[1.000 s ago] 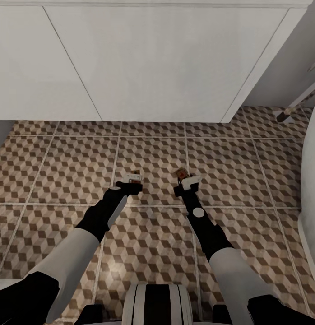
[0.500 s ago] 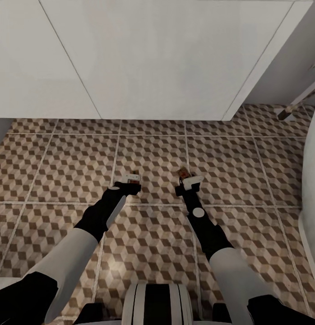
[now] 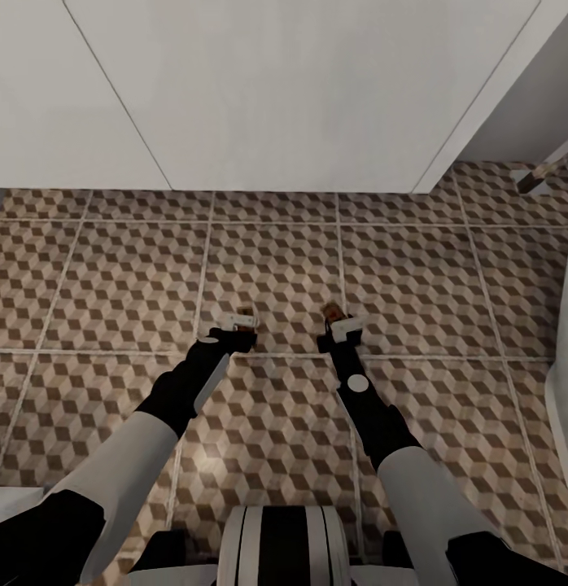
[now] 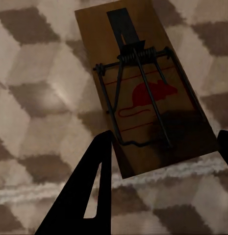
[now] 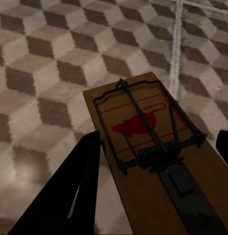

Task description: Take the four mousetraps from the cabinet in the bathroom and place them on the bathroom floor. Make sure all four end up on the same floor surface, and ensure that at least two of them are either under or directly next to the same bathroom sink.

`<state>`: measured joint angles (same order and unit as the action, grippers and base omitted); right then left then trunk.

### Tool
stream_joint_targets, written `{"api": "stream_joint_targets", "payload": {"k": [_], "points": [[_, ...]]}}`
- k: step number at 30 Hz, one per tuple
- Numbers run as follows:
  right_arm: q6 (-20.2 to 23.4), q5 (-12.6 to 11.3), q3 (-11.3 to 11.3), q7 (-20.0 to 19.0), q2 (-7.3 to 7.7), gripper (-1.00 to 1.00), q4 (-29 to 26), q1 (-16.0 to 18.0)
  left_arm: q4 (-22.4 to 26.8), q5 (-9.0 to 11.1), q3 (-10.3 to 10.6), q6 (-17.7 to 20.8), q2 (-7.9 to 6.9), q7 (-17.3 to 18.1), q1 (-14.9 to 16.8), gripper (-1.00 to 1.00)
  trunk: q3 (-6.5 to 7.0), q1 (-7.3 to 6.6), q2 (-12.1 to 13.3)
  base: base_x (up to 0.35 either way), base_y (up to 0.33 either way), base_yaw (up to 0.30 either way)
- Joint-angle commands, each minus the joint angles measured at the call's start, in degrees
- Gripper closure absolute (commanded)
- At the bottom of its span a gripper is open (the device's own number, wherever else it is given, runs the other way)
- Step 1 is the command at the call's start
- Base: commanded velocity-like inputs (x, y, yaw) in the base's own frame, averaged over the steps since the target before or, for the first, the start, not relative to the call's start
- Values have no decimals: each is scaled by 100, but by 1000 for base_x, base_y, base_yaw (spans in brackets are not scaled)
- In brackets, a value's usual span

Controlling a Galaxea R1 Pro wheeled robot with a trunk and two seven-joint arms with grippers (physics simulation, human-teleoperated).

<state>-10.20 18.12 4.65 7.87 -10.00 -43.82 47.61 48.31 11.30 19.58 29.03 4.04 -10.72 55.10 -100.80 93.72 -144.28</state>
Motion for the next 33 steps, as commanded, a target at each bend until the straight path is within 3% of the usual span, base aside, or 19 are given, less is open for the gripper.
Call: {"api": "stream_joint_targets", "payload": {"k": [1, 11, 22, 33], "points": [[0, 60, 10, 56, 0, 100, 5, 3, 8, 47, 43, 24, -3, -53, 2, 100, -32, 1, -3, 0, 0, 0], [-2, 60, 10, 57, 0, 100, 5, 3, 22, 45, 166, 24, 1, -53, 2, 100, -318, 27, -16, 0, 0, 0], [-31, 51, 10, 57, 0, 100, 5, -3, 211, 42, 169, 20, -18, -53, 1, 100, -337, 27, -16, 0, 0, 0], [73, 60, -7, 97, 0, 100, 34, 0, 707, 15, 159, -8, -85, -59, -38, 100, -337, 27, -16, 0, 0, 0]]}}
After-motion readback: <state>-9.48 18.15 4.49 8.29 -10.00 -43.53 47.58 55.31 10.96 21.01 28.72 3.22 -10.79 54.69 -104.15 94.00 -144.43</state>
